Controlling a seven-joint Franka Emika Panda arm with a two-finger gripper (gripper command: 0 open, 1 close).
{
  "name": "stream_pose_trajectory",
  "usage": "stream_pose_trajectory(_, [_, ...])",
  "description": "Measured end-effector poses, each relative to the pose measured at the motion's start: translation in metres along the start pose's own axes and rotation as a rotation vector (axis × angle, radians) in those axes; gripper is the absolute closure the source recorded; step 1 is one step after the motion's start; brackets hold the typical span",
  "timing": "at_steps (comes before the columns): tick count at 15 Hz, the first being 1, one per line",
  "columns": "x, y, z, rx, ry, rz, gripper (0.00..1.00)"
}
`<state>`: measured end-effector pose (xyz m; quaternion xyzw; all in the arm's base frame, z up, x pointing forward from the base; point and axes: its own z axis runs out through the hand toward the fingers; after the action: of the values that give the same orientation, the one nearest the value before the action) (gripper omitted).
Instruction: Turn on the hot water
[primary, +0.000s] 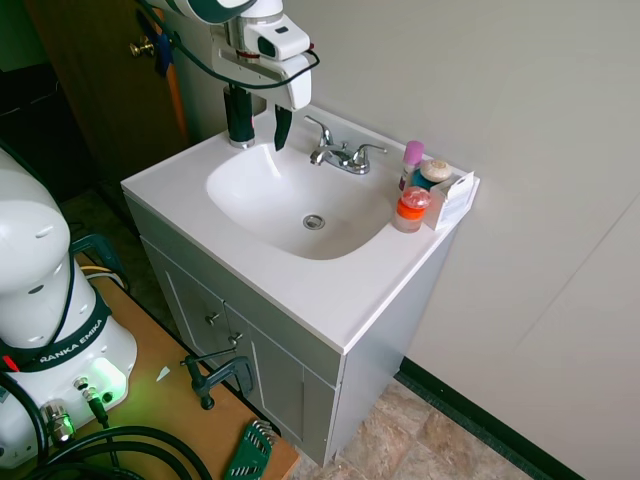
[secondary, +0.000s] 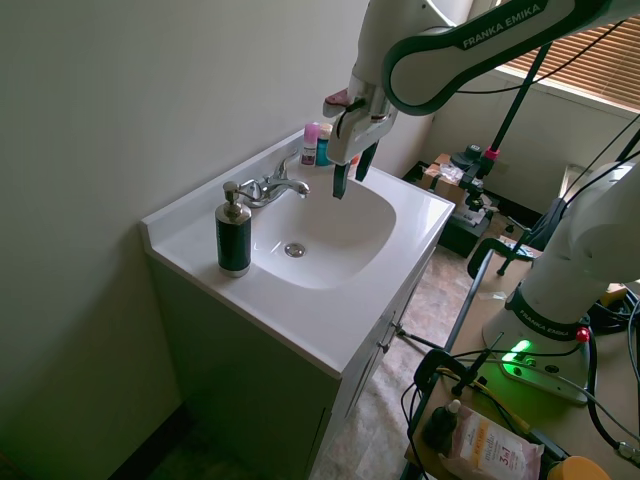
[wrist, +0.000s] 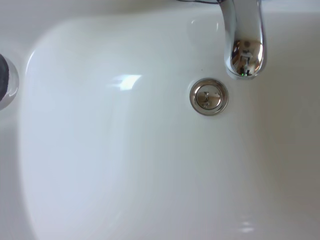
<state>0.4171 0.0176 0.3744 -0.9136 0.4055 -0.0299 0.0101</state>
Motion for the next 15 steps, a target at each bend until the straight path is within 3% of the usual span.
stream_pose_trajectory(2, [0.000,0.000,0.000,0.000,0.002,0.002,0.00])
stream_pose_trajectory(4, [0.002,-0.009,0.001,-0.003,0.044,-0.002,0.00])
stream_pose_trajectory(7, [0.013,-0.042,0.014,-0.014,0.163,-0.002,0.00])
stream_pose_trajectory(15, [0.047,-0.156,0.037,0.050,0.445,0.042,0.00])
